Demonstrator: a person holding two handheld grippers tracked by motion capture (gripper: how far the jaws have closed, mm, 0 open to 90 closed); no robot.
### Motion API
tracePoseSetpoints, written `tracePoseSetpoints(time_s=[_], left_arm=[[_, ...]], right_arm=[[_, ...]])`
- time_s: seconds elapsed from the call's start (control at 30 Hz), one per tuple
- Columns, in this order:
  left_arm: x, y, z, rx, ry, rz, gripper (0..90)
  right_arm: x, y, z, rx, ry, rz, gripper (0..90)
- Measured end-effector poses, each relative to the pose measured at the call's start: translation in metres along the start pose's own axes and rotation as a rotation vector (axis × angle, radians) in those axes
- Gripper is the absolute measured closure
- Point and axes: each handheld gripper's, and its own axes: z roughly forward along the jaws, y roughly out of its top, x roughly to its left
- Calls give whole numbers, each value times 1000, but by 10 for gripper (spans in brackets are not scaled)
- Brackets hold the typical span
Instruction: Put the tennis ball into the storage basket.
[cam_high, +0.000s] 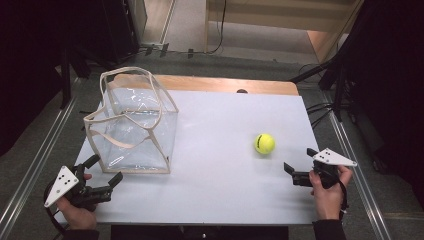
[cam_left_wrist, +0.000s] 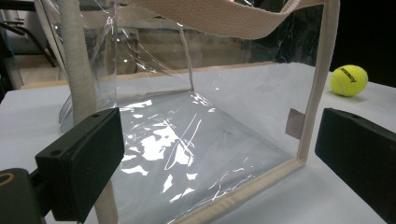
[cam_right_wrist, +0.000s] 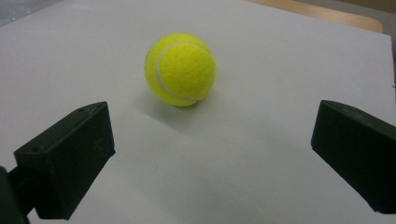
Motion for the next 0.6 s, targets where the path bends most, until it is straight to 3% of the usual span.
tracePoseSetpoints(time_s=[0.4,0.6], left_arm=[[0,0,0,2,-3,6,13],[-1,0,0,2,-3,4,13]], right_arm=[[-1,16,13,94,43,-33,0],[0,23,19,124,37,-52,0]])
